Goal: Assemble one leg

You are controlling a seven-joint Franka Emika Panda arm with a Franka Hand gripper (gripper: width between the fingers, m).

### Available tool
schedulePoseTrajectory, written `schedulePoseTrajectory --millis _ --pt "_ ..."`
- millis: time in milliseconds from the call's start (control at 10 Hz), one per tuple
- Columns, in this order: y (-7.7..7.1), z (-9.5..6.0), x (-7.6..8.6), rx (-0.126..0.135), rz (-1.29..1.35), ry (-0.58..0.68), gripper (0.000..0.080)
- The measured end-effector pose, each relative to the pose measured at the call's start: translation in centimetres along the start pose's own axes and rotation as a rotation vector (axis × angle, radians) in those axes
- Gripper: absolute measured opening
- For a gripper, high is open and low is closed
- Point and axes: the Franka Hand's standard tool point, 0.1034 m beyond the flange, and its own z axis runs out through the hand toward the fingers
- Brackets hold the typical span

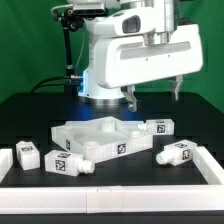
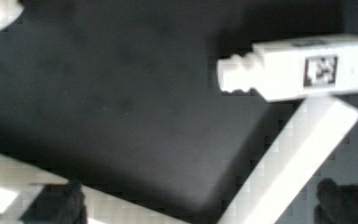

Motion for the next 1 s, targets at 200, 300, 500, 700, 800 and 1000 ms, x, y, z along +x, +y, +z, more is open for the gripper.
schedulePoseTrajectory --millis 200,300,500,700,800,1000 --pt "0.0 -0.1 0.9 0.026 0.167 0.004 0.0649" --pt "-0.1 0.0 0.8 0.025 0.164 0.002 0.0649" --pt "-0.2 0.0 0.8 0.029 0.21 0.001 0.0649" --pt "-0.6 0.1 0.9 0.033 0.378 -0.002 0.0649" --pt "-1.6 0.3 0.9 0.034 0.56 -0.011 0.0649" --pt "-2.7 1.5 0.9 0.064 0.887 -0.039 0.0649"
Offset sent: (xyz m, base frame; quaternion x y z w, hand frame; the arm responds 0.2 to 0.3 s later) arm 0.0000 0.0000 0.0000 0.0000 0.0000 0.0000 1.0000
